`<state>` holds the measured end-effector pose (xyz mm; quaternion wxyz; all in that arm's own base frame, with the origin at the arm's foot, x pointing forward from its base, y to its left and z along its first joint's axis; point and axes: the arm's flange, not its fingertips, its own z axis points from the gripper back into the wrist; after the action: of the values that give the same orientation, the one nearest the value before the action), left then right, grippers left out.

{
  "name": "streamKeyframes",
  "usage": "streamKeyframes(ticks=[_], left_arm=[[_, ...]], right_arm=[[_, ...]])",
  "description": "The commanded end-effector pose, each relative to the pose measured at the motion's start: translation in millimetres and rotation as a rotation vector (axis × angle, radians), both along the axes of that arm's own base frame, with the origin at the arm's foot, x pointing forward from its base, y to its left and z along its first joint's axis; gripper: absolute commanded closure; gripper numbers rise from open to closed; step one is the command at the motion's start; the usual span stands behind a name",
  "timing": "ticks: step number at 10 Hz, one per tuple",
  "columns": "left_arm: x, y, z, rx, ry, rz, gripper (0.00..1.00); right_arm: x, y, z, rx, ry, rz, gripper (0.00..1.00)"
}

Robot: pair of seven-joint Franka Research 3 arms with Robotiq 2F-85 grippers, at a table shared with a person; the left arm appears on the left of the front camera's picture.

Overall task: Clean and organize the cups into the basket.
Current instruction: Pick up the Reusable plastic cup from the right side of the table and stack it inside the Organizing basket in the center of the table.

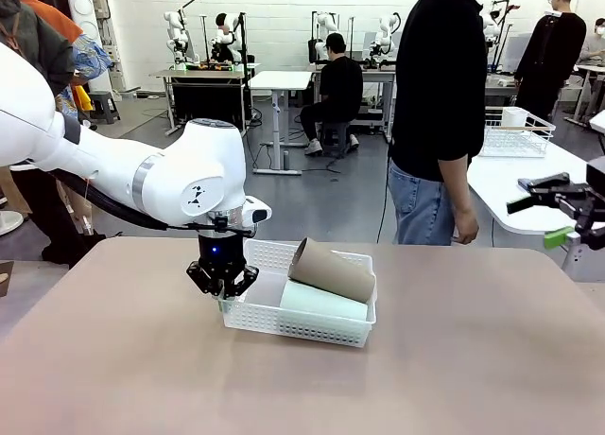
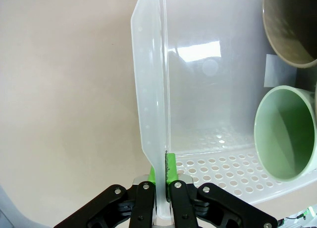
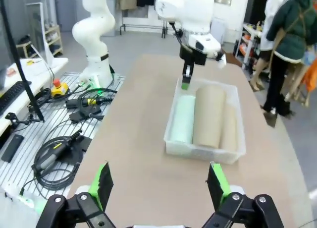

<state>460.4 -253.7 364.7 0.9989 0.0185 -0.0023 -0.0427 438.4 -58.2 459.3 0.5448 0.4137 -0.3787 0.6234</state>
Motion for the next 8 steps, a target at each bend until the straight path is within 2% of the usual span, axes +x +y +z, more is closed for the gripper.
streamKeyframes(ticks=[1,2,3,8], left_arm=[[0,0,1,-0.002,-0.004,0.0,0.95],[0,0,1,-0.002,-0.004,0.0,0.95],[0,0,1,-0.002,-0.004,0.0,0.95],[0,0,1,-0.002,-0.004,0.0,0.95]], right_arm=[[4,0,-12,-0.023,0.026,-0.06,0.0],[5,4,-15,-0.059,0.036,-0.122,0.0],[3,-8,-10,-0.007,0.017,-0.027,0.0],[3,-8,-10,-0.007,0.017,-0.027,0.0]])
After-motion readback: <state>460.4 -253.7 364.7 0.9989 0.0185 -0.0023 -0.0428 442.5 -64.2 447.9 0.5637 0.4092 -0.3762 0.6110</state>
